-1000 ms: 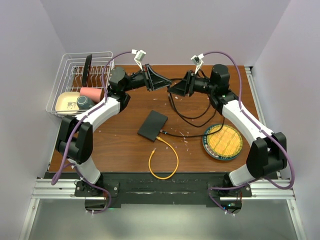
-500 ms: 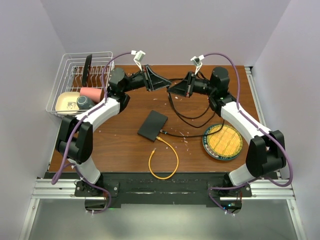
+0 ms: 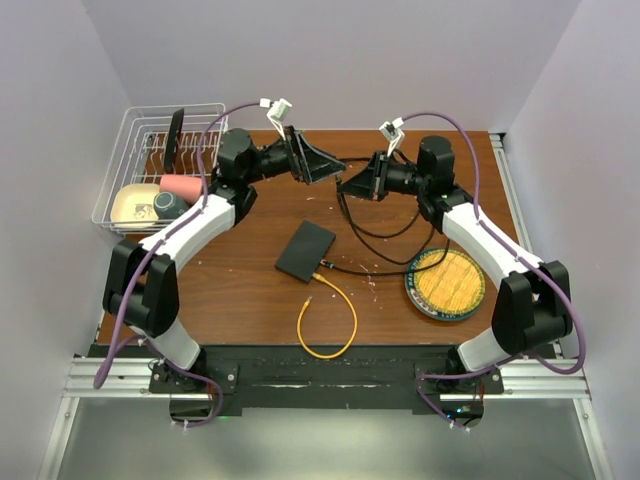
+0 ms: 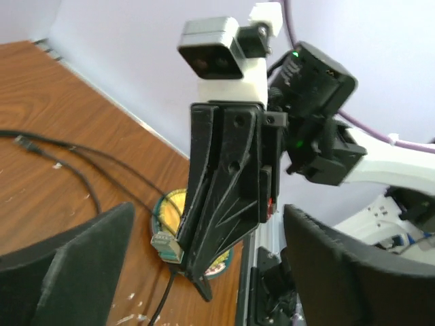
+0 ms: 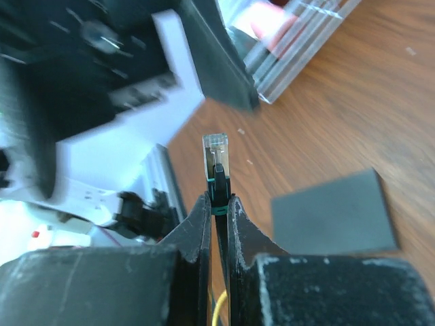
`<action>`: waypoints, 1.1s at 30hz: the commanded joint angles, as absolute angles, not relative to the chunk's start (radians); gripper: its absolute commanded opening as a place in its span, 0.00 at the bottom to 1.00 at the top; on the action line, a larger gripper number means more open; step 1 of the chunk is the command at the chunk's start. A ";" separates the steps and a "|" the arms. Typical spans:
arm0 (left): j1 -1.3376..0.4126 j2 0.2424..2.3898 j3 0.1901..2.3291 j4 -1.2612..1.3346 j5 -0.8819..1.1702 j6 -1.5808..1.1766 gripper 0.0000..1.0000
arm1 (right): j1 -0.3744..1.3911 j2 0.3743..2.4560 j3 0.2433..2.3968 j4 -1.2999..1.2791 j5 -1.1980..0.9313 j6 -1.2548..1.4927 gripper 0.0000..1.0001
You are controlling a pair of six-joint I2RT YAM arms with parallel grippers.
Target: Insert the plug into the switch port
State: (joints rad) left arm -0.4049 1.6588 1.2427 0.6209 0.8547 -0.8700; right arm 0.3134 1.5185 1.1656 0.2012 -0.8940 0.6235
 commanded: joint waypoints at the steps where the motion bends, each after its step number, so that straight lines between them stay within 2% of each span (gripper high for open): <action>1: -0.397 1.583 1.338 0.254 0.614 -0.640 1.00 | 0.313 1.474 1.235 -0.071 -0.790 0.414 0.00; 6: -0.397 1.558 1.390 0.002 0.340 -0.508 1.00 | 0.314 1.465 1.253 -0.235 -0.646 0.264 0.00; 7: -0.397 1.562 1.400 -0.103 0.310 -0.470 1.00 | 0.316 1.462 1.250 -0.257 -0.603 0.253 0.00; 13: -0.396 1.608 1.442 -0.329 0.207 -0.353 1.00 | 0.360 1.476 1.238 -0.342 -0.430 0.173 0.00; 17: -0.394 1.637 1.392 -0.359 0.233 -0.328 1.00 | 0.437 1.546 1.255 -0.397 -0.269 0.114 0.00; 33: -0.393 1.661 1.167 -0.325 0.259 -0.328 1.00 | 0.598 1.710 1.209 -0.443 -0.019 0.020 0.00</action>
State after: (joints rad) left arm -0.3992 1.6588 1.2003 -0.3557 0.2531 -0.3519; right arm 0.5621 1.7023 1.2190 -0.4198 -0.1234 0.0669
